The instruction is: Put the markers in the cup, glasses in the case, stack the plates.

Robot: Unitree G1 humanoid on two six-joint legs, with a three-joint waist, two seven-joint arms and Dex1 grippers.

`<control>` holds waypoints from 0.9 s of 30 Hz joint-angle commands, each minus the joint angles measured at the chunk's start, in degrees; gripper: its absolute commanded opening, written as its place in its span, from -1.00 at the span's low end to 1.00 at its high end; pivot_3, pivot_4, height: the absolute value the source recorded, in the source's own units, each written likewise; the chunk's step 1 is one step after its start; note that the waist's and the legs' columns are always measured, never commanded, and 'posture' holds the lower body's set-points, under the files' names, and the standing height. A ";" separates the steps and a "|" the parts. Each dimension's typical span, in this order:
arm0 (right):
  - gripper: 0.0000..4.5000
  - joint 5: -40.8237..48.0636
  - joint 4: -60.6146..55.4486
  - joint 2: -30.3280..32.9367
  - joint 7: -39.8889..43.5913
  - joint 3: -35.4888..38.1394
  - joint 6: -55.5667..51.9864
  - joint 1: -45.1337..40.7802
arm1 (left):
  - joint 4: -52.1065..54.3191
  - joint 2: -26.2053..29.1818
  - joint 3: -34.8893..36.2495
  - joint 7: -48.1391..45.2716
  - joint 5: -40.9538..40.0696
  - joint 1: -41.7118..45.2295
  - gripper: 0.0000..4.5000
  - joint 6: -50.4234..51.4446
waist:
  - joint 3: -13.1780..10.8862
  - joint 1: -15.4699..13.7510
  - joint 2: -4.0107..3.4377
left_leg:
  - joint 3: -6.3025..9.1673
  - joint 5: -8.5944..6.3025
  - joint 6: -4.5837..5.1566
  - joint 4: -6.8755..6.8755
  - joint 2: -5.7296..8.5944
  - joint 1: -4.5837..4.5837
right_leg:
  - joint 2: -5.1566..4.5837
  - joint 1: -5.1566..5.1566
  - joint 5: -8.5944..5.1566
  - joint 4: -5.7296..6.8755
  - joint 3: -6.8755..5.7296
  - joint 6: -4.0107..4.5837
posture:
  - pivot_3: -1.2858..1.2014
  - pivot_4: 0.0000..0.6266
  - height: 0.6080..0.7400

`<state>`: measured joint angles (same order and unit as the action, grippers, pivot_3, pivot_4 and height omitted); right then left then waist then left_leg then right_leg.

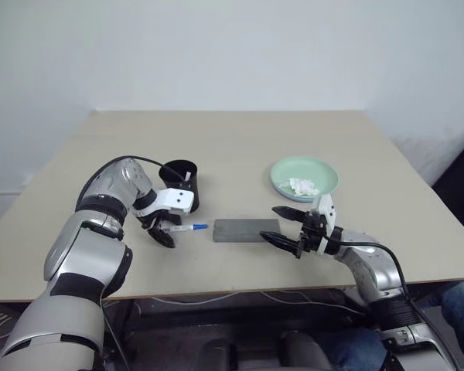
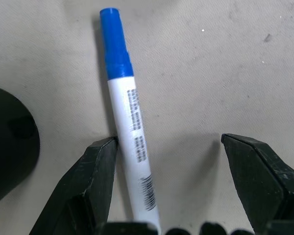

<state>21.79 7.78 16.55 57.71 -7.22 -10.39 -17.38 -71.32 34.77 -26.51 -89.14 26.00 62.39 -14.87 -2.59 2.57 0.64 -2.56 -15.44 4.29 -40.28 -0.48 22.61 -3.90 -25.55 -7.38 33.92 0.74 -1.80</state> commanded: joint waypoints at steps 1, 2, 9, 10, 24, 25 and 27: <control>0.96 0.17 -0.69 -0.25 0.23 0.49 1.31 -1.61 | 1.16 0.83 0.39 1.20 -0.02 0.06 0.58 -0.48 | 0.00 0.00 0.00 | 0.00 0.00 0.00 0.00 0.00 0.00 | 0.00 0.00 0.00 0.00 0.00 0.00 | 0.03 -1.00 0.71; 0.96 0.16 -0.62 -0.25 0.25 0.48 1.34 -1.69 | 1.14 0.77 0.44 1.36 -0.07 0.08 0.58 -0.40 | 0.00 -0.01 0.00 | 0.00 0.00 0.00 0.00 0.00 -0.01 | 0.00 0.00 0.00 0.01 0.00 0.00 | 0.03 -1.00 0.71; 0.96 0.18 -0.87 -0.05 0.24 0.44 1.41 -1.45 | 1.84 1.07 0.47 -0.71 -0.63 -0.15 0.58 -1.12 | 0.00 0.00 0.00 | 0.00 0.00 0.00 -0.03 0.00 -0.01 | 0.00 0.01 0.00 0.04 0.00 0.00 | 0.03 -1.00 0.71; 0.96 0.18 -0.94 -0.02 0.22 0.45 1.42 -1.37 | 2.13 1.24 0.44 -1.32 -0.71 -0.33 0.58 -1.39 | 0.00 0.00 0.00 | 0.00 0.00 0.00 -0.03 0.00 -0.01 | 0.00 0.01 0.00 0.04 0.00 0.00 | 0.03 -1.00 0.71; 0.96 0.16 -0.78 -0.01 0.24 0.45 1.50 -1.48 | 5.46 2.73 -0.59 -3.36 -2.40 -2.92 0.30 -1.92 | 0.00 0.01 0.00 | -0.01 0.00 0.00 -0.03 0.00 -0.01 | -0.01 0.00 -0.01 0.03 0.01 0.01 | 0.03 -1.00 0.71; 0.96 0.15 -0.76 0.00 0.25 0.45 1.50 -1.50 | 5.58 2.79 -0.65 -3.36 -2.49 -2.99 0.17 -1.85 | 0.00 0.01 0.00 | -0.01 0.00 0.00 -0.03 0.00 -0.01 | -0.01 0.00 -0.01 0.03 0.01 0.01 | 0.03 -1.00 0.71; 0.96 0.17 -0.73 0.01 0.27 0.46 1.47 -1.52 | 5.81 2.94 -0.79 -3.36 -2.60 -3.24 -0.10 -1.91 | 0.00 0.02 0.00 | -0.01 0.00 0.00 -0.02 0.00 -0.01 | 0.00 0.00 0.00 0.03 0.01 0.01 | 0.03 -1.00 0.71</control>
<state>21.76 8.16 16.54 57.73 -7.43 -10.11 -17.48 -66.36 36.87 -26.62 -91.32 23.71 59.30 -16.52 -2.59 2.59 0.64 -2.58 -15.44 4.30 -40.31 -0.48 22.59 -3.91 -25.55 -7.39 33.96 0.75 -1.80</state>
